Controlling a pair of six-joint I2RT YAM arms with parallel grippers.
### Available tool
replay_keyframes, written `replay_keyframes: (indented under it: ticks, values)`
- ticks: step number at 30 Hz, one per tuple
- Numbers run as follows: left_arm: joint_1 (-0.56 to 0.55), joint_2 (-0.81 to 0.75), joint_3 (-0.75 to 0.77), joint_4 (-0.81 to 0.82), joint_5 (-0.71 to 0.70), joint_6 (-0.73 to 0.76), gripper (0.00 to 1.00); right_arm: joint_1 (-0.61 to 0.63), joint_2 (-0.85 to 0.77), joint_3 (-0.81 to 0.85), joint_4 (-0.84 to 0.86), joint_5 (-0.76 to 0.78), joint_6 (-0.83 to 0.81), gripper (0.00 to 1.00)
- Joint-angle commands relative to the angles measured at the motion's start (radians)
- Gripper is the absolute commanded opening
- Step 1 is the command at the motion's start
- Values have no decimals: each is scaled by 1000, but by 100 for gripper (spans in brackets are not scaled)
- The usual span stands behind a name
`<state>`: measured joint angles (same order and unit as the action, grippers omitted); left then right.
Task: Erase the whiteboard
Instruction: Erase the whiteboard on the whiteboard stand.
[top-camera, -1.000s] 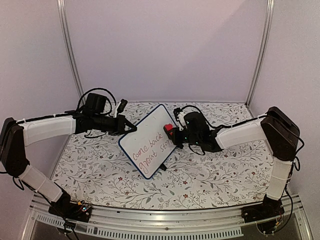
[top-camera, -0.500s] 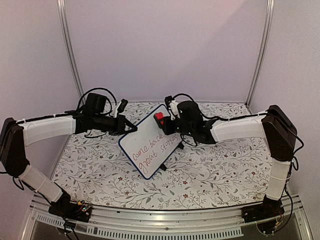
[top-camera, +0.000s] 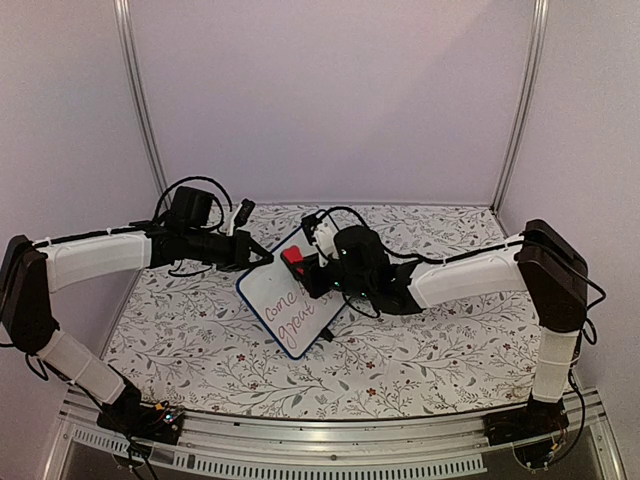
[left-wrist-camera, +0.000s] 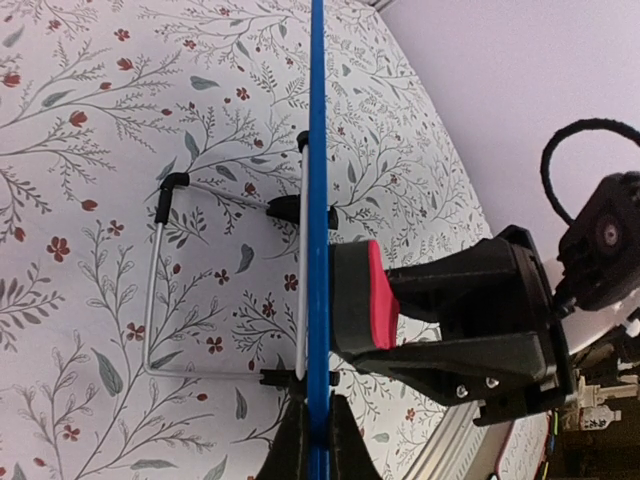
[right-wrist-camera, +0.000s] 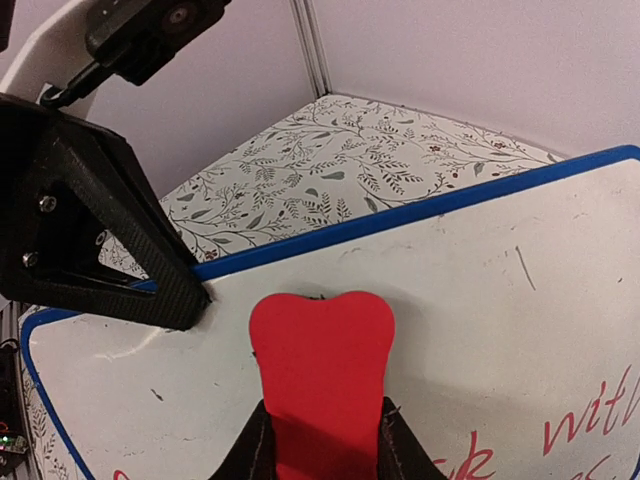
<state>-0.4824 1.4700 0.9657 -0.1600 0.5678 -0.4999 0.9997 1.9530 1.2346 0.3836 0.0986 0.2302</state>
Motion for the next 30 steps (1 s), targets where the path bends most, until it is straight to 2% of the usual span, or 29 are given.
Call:
replay_keyframes:
  ticks: [1,30]
  values:
    - [-23,-39,8,66,83,28,0,63,15,-41,-17,-21,-39,23]
    - [-25,-38,7,66,82,28,0,182,-43,-151,-16,15,-66,23]
